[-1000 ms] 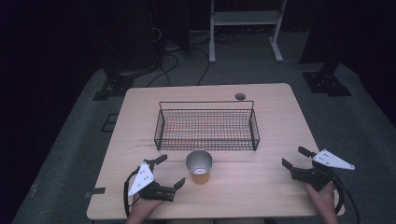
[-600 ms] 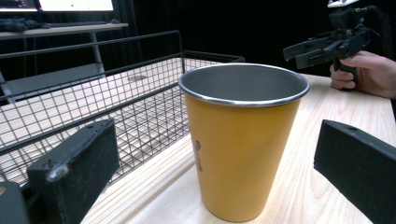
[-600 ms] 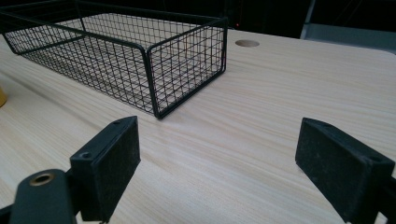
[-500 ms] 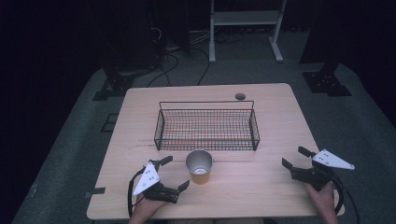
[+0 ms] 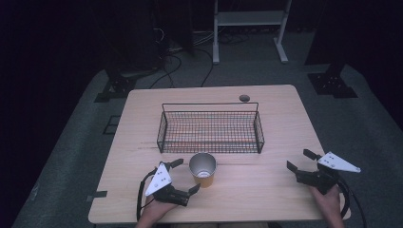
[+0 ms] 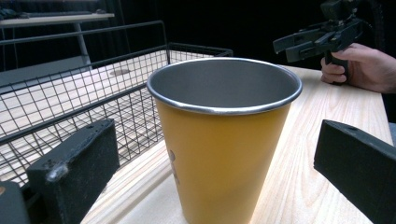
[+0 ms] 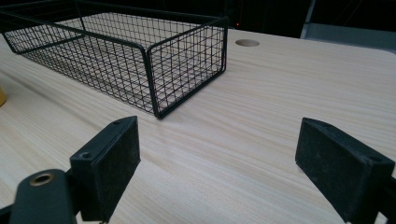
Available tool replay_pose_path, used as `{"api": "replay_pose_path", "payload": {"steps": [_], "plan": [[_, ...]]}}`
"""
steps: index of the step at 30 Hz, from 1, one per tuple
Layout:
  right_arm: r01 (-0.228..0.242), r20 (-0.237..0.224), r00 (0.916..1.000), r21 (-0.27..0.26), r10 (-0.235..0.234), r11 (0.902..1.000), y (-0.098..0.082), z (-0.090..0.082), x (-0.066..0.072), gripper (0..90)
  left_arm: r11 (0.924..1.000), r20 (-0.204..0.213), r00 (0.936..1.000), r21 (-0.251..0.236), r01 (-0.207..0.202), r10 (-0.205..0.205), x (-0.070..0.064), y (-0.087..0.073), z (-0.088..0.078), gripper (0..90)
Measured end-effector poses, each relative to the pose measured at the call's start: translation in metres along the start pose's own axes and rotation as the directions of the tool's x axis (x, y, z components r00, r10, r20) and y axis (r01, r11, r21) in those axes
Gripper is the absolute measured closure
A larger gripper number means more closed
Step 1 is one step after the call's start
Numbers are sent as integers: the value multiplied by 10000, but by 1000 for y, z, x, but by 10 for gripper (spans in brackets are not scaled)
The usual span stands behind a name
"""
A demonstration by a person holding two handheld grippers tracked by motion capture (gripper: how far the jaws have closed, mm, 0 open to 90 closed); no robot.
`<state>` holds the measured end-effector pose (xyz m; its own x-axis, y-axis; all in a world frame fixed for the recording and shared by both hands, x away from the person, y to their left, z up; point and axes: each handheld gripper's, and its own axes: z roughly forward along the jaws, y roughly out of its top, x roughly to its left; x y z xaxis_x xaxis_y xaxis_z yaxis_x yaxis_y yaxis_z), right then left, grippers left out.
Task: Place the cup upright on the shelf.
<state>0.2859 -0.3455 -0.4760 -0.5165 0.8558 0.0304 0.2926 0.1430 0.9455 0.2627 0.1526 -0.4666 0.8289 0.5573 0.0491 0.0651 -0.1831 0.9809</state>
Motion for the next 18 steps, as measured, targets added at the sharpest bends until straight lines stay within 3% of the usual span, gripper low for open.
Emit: {"api": "replay_pose_path", "payload": {"steps": [8, 18], "plan": [[8, -3, 10000, 19, -8, 10000, 0, 0, 0, 129, 9992, 118, 9999, 409, -7, 2, -1, -2, 12, 0], [37, -35, 10000, 18, -37, 10000, 0, 0, 1, 129, 9990, 133, 9998, 424, 126, -132, 0, 0, 23, 0]]}}
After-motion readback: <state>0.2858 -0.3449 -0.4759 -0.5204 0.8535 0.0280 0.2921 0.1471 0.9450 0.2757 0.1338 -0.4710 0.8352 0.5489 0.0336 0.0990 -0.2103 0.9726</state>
